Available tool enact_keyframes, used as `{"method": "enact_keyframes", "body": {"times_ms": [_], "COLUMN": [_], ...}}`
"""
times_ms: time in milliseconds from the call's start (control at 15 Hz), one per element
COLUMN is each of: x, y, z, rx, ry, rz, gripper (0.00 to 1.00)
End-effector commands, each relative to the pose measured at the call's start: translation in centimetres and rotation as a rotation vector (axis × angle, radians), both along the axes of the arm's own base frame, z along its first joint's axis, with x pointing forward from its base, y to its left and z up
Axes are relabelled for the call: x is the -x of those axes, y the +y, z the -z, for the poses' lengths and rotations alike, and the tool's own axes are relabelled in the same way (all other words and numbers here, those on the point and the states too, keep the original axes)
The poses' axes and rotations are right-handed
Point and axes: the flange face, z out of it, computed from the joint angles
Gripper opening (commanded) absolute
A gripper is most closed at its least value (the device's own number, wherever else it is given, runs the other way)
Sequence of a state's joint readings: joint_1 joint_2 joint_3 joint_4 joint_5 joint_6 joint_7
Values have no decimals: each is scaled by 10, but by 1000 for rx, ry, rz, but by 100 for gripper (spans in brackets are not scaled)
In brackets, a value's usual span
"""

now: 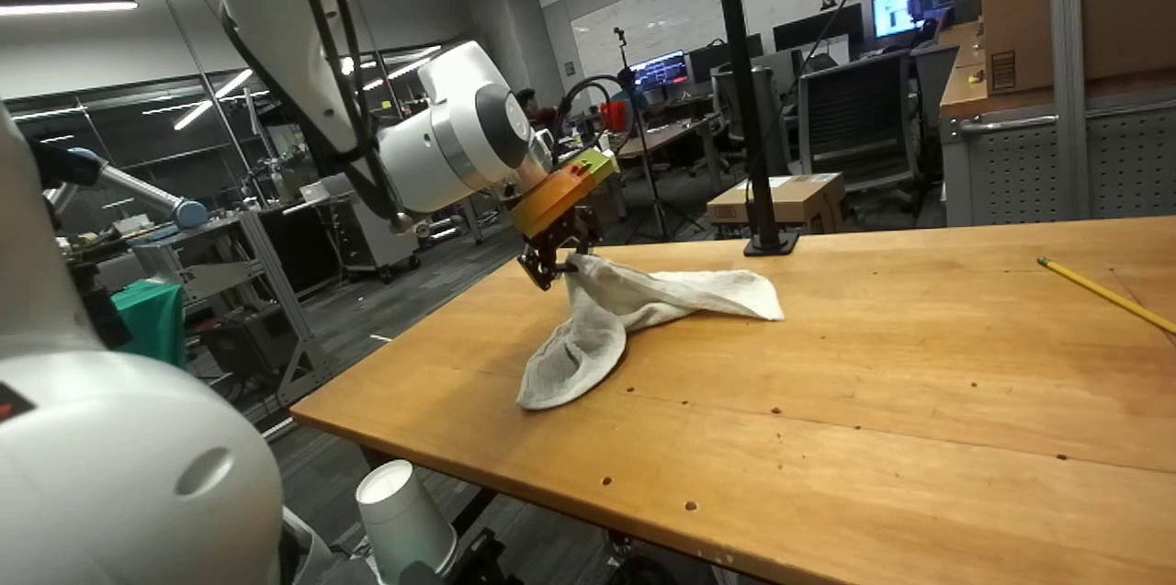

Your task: Fold the towel

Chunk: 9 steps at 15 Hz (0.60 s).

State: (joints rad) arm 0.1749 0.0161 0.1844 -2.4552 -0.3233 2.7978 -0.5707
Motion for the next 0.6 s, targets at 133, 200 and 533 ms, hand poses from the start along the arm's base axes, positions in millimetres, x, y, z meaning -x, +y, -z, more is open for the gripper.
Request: {"method": "enact_keyframes", "body": {"times_ms": [133,200,533], "x": [-14,-15,-32], "y": [13,13,19], "z": [-6,-5,-4], "rx": [-13,-14,-30], "ry": [-18,-18,-29], "rz": [-6,-4,0], "gripper": [2,2,2]}}
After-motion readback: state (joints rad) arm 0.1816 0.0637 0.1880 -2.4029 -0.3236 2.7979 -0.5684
